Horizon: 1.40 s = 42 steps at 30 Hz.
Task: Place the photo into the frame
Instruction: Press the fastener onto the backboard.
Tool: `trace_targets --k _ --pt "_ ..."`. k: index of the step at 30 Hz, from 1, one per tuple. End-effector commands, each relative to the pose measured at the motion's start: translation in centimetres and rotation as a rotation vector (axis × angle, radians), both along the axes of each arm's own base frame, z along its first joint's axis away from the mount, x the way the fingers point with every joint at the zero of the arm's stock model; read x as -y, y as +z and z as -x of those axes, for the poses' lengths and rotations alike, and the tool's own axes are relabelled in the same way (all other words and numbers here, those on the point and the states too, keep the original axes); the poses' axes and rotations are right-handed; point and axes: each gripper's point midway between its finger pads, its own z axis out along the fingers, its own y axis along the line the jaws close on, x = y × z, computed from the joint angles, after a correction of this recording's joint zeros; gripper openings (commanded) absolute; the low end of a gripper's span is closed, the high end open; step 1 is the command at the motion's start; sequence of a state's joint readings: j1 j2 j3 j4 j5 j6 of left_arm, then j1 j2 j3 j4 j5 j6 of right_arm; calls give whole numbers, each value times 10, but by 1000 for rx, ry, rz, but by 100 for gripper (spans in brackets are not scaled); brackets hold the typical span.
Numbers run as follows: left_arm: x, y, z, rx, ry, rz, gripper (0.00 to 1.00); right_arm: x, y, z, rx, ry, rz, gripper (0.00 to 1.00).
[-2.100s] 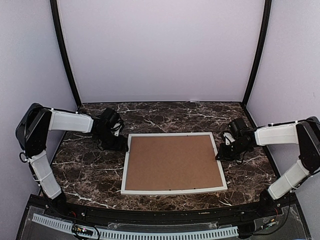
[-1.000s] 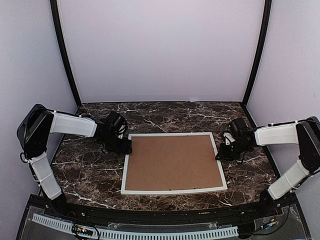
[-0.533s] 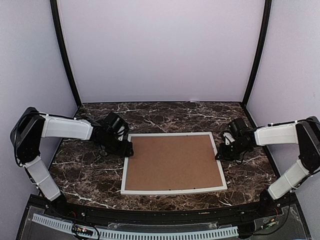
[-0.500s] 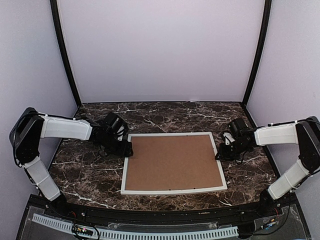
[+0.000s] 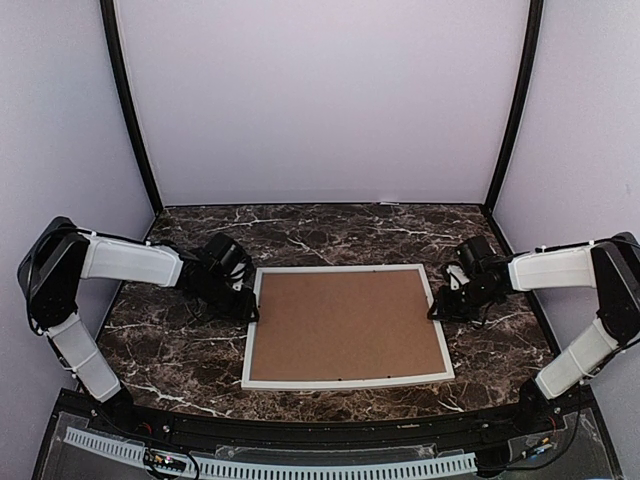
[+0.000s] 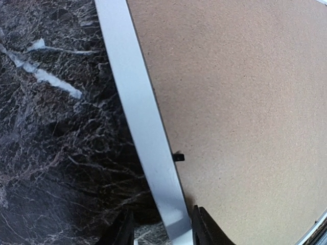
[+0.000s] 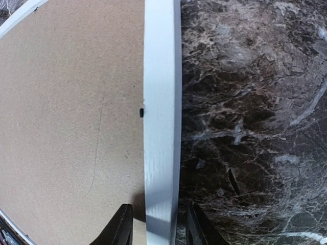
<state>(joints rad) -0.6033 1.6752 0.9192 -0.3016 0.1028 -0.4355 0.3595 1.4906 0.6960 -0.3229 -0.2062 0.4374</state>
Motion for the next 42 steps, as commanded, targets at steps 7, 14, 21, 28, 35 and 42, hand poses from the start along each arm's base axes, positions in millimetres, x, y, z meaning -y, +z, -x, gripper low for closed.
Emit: trace_targets --k 7,14,21,28,35,42 --pt "5 -14 15 -73 57 68 29 2 25 -31 73 -17 57 50" --pt "3 -20 17 -82 116 88 23 13 41 -56 121 -31 144 55" --pt "1 -20 16 -76 131 86 21 26 30 -68 96 -40 241 55" --pt "-1 -19 17 -72 134 79 20 34 23 -73 82 -41 295 54" --pt "0 -19 16 -70 129 77 20 34 13 -73 58 -29 304 54" --pt "0 -18 15 -67 128 71 21 27 6 -71 36 -6 270 52"
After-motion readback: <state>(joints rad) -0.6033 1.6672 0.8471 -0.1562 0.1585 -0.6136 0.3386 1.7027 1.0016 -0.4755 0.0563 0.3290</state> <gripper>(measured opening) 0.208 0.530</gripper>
